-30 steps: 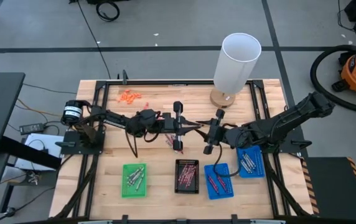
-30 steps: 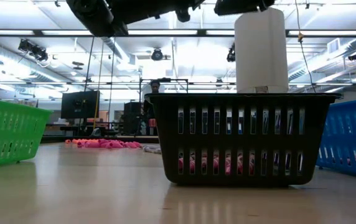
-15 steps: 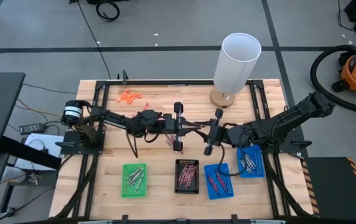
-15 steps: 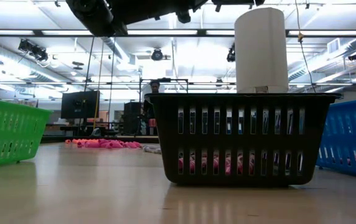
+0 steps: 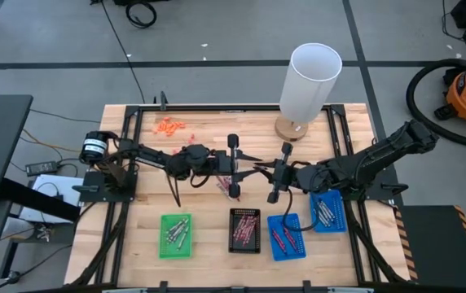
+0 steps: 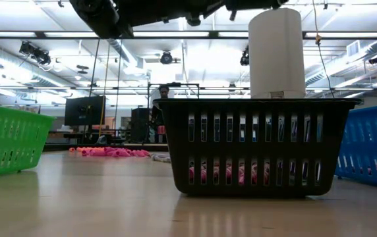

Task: Sort crayons
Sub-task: Put the black crayon into the right blue bin

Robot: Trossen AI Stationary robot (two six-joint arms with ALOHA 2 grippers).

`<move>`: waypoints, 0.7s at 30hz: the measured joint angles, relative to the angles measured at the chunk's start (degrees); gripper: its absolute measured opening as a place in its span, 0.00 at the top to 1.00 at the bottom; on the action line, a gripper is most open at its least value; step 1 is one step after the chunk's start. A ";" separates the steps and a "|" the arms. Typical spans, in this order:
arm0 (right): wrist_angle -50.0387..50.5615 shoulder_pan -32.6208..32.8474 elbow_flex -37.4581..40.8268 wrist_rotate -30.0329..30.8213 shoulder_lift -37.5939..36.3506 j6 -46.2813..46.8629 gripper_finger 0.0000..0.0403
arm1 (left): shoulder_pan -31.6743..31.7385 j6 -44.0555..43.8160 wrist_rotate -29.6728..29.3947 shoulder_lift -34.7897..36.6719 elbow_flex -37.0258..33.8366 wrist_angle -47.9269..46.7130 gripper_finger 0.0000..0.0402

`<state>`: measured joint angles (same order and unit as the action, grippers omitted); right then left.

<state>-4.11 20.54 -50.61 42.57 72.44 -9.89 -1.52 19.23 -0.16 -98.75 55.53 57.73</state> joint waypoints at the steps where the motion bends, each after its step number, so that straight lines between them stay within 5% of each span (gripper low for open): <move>1: 1.69 0.25 0.00 0.00 -0.31 1.50 0.91 | 0.00 0.02 -0.39 0.26 0.01 -1.00 0.64; 9: 16.04 3.34 0.00 -5.64 -3.38 17.10 0.89 | -2.67 2.85 -2.34 1.84 -2.75 -7.58 0.56; 21: 38.13 6.89 0.00 -20.37 -3.53 44.62 0.89 | -10.51 6.30 -19.97 1.89 -6.32 -27.01 0.57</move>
<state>34.02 27.43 -50.61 22.20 68.90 34.73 -12.03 25.53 -20.13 -96.86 49.21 30.72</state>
